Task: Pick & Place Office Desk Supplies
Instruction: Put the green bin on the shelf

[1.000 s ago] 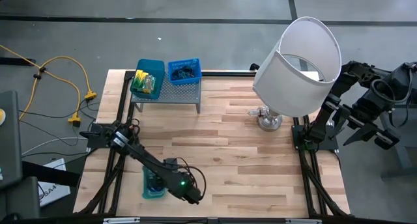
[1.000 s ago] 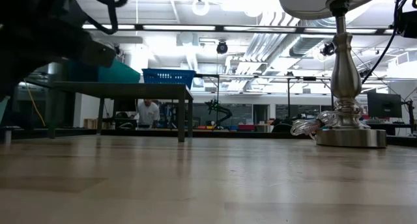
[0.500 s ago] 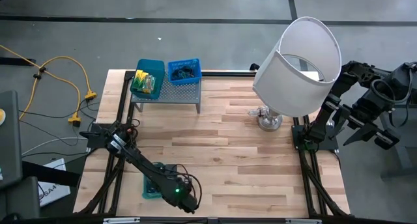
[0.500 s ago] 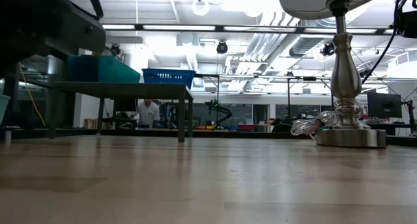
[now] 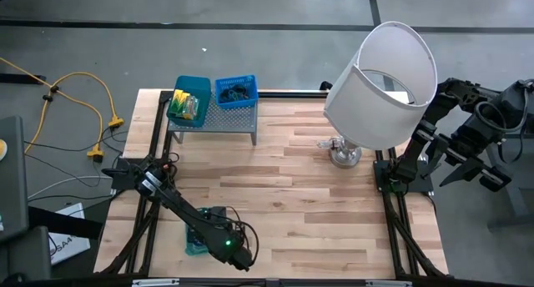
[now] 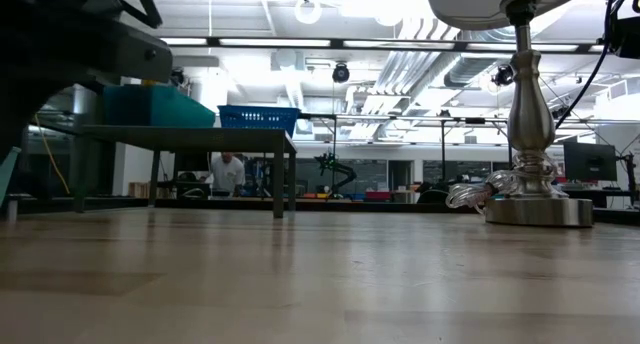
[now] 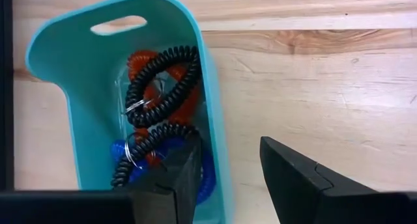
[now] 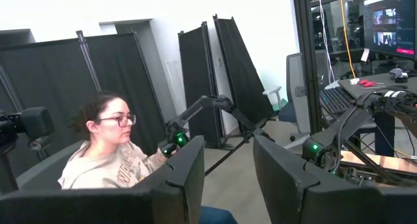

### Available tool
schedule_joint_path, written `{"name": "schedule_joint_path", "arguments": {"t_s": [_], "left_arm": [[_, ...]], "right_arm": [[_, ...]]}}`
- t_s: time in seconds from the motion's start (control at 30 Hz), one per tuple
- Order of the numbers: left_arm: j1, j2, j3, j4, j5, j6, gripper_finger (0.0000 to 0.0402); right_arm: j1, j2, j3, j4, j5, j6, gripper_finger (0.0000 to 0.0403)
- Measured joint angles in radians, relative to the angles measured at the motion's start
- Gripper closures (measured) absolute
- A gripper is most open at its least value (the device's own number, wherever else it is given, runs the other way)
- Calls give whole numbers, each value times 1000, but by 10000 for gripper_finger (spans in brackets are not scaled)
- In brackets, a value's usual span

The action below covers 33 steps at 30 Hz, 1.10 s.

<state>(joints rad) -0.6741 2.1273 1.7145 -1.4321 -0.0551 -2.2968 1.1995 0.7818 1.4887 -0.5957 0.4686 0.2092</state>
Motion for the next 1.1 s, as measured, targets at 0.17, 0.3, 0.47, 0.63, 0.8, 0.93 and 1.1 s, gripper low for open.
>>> {"name": "schedule_joint_path", "arguments": {"t_s": [0.17, 0.3, 0.47, 0.63, 0.8, 0.93, 1.1], "left_arm": [[2, 0, 0, 0, 5, -28, 262], [2, 0, 0, 0, 5, -40, 285], [2, 0, 0, 0, 17, -69, 320], [1, 1, 0, -5, 38, -87, 351], [1, 1, 0, -8, 38, -86, 373], [1, 1, 0, -7, 37, -86, 395], [1, 1, 0, -8, 37, -84, 399]], "right_arm": [[0, 0, 0, 0, 0, 0, 283], [0, 0, 0, 0, 0, 0, 283], [0, 0, 0, 0, 0, 0, 283], [0, 0, 0, 0, 0, 0, 283], [0, 0, 0, 0, 0, 0, 283], [0, 0, 0, 0, 0, 0, 283], [0, 0, 0, 0, 0, 0, 283]]}}
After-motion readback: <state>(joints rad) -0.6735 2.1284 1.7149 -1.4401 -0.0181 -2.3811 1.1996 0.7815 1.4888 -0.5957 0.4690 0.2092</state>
